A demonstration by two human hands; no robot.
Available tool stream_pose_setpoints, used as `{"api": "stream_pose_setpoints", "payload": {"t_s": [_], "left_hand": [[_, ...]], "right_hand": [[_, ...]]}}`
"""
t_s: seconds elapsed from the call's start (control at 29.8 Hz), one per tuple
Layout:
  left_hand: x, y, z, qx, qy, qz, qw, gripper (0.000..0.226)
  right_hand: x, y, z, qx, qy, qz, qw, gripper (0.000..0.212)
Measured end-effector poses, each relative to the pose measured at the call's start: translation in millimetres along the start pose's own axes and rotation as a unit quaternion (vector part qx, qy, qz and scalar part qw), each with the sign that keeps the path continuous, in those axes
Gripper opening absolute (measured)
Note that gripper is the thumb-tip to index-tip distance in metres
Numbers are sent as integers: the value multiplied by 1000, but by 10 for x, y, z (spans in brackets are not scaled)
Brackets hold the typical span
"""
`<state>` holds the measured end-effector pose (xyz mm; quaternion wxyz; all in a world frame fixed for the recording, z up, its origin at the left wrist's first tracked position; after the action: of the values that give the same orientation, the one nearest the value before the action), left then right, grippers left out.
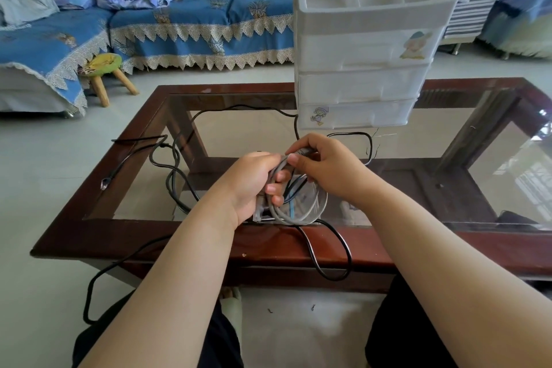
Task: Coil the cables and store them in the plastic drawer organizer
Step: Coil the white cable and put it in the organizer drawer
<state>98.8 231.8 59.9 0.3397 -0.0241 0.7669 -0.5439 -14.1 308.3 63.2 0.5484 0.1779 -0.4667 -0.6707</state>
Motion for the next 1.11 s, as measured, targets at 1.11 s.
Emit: {"api": "stream_pose_setpoints", "payload": {"t_s": [1.11], "left_hand": [[288, 2, 43, 104, -74, -14, 992, 41]], "right_hand": [[394, -1977, 936, -358, -57, -270, 892, 29]]}}
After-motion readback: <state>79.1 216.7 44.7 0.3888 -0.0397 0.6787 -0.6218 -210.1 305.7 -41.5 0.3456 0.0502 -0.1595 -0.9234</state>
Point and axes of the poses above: each hand's wrist, its own x-axis towards the middle knuckle, its own z-axis out of the back of the hand, y = z × x, the point moved 3 cm from there along x, towards the middle knuckle, and after that the axes turned 12 degrees about z, right-handed, at the moved point
